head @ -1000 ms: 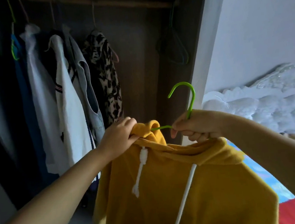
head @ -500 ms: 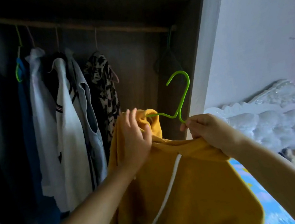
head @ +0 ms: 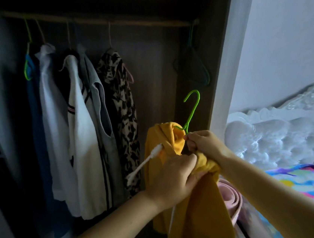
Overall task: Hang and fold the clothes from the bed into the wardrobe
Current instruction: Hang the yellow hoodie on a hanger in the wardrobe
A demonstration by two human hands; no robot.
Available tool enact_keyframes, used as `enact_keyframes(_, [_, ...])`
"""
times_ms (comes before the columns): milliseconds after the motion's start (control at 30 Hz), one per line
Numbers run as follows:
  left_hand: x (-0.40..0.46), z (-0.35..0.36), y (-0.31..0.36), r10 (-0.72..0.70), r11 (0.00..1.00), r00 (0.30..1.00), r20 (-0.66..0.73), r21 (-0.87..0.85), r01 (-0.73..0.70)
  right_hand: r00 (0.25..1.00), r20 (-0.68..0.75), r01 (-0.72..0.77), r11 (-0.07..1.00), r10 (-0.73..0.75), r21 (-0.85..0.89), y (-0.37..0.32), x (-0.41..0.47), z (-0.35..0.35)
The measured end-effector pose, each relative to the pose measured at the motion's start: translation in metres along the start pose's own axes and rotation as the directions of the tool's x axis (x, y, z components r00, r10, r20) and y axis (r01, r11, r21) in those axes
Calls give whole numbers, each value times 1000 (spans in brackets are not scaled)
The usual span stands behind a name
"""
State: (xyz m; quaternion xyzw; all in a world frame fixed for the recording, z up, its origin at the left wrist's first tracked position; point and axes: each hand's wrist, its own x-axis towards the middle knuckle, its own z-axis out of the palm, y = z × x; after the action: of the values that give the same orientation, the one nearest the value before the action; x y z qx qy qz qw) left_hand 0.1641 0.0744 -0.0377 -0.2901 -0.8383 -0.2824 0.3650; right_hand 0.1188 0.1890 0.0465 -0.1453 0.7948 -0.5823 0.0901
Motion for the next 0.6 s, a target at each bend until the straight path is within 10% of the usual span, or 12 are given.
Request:
enact_keyframes(167, [4, -10, -19, -180, 903, 957, 226, -349, 252, 998, -61, -18, 999, 20, 37, -11, 14, -15])
enact_keyframes(600, [157, -11, -176, -613, 556, 789, 44, -685, 471, 970, -78, 222, 971, -229, -89, -104, 188, -1])
